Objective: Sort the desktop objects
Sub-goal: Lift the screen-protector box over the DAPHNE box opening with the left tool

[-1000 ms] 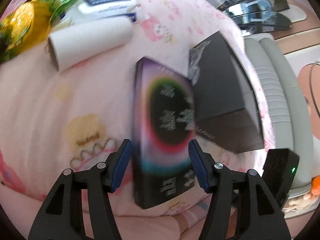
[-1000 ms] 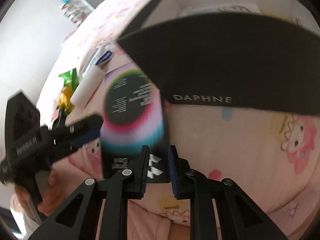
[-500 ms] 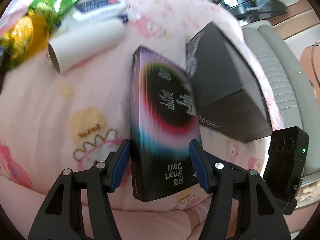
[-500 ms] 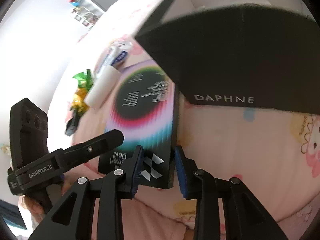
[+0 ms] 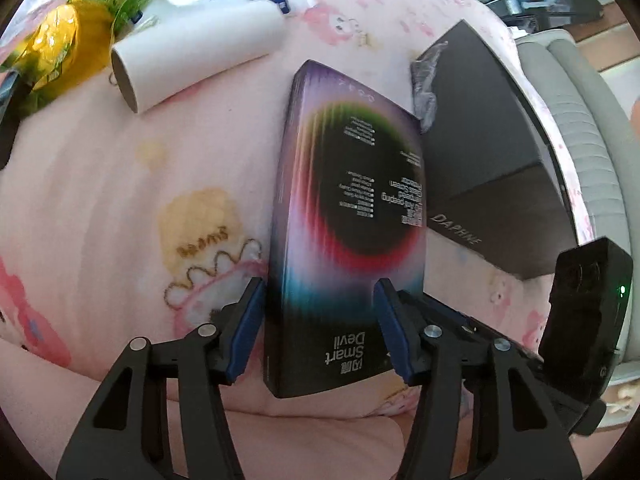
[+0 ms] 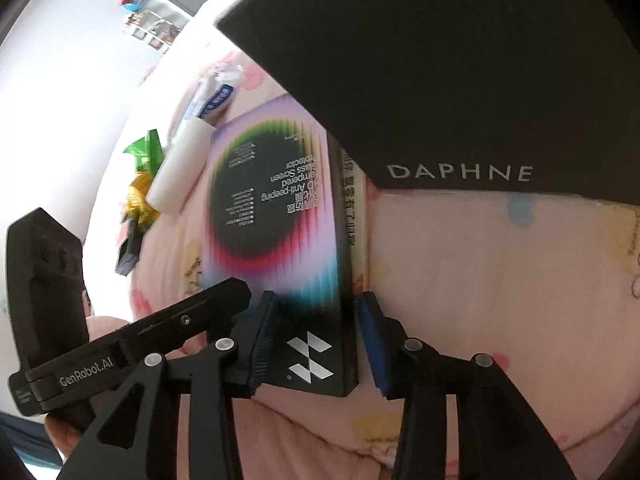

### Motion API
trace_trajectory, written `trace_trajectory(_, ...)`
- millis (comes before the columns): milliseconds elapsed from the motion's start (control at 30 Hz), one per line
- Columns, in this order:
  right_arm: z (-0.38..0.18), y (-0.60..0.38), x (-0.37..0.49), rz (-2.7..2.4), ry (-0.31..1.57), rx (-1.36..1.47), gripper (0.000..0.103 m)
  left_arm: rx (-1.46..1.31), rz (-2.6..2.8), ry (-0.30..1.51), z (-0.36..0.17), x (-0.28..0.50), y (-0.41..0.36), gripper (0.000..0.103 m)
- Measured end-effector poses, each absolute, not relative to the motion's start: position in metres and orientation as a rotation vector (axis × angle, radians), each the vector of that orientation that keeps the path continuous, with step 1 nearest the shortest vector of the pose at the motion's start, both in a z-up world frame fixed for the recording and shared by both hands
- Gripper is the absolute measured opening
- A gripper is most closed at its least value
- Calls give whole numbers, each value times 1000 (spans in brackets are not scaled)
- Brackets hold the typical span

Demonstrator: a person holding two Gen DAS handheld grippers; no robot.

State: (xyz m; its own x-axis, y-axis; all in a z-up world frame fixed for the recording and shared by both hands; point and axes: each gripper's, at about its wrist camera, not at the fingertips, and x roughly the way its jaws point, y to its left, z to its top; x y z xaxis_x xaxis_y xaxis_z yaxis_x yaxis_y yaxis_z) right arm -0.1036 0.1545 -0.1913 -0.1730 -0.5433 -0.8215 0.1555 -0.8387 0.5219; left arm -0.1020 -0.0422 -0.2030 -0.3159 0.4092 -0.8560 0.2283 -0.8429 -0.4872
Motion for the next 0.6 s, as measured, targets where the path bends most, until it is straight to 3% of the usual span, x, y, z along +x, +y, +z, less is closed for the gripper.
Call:
trace_trajectory(200,-165,152,-94,-2103,-413,1525,34,-1590,2445,-709,-174,-90,-32,56)
trace_trajectory(600,-86,168,-80,-2124,-481,1293,34,-1350,2538,-725,-93,-73,-32,57)
